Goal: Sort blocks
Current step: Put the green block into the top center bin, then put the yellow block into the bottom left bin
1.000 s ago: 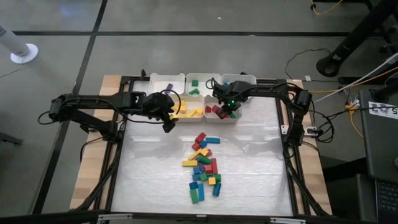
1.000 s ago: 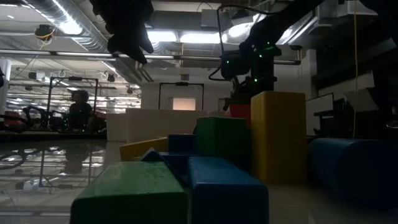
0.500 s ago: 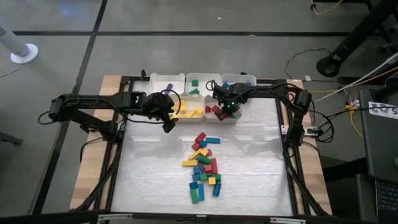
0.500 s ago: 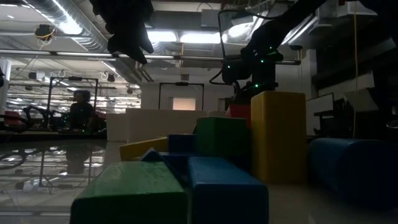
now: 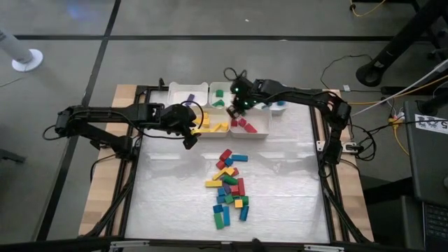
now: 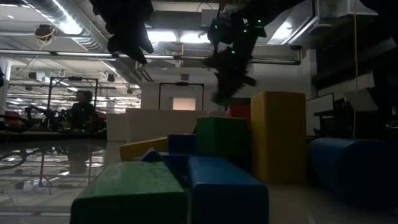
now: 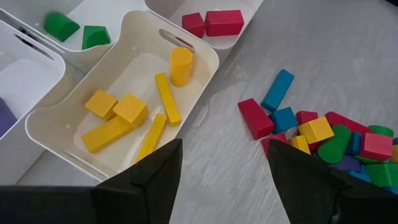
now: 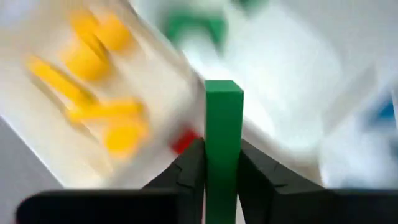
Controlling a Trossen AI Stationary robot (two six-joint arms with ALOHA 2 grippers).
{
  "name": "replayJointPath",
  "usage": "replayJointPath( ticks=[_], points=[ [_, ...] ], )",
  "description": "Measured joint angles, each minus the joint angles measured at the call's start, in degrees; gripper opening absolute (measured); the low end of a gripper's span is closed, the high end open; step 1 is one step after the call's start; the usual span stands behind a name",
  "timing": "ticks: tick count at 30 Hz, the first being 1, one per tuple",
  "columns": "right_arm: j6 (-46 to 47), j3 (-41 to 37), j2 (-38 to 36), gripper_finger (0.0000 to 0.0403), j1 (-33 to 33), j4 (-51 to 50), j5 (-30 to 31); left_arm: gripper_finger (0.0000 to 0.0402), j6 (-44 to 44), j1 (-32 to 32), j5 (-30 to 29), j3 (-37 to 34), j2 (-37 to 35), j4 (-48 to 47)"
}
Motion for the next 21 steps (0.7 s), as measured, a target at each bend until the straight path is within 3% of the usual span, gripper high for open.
replayJointPath(
  ticks=[8, 17, 21],
  points=[
    [-10.0, -0.5, 1.3, 0.0094, -0.7, 23.7, 8.3, 0.0224, -0.8, 0.0, 0.0, 0.0, 0.0, 0.0],
    [-10.2, -0.5, 1.4, 0.0137, -0.7, 25.6, 9.8, 0.0224, -3.9, -0.6, 0.8, 0.0, 0.0, -0.1],
    [-10.2, -0.5, 1.4, 0.0151, -0.7, 25.5, 10.4, 0.0224, -5.6, -4.1, 2.9, 0.0, 0.3, -0.1]
  ],
)
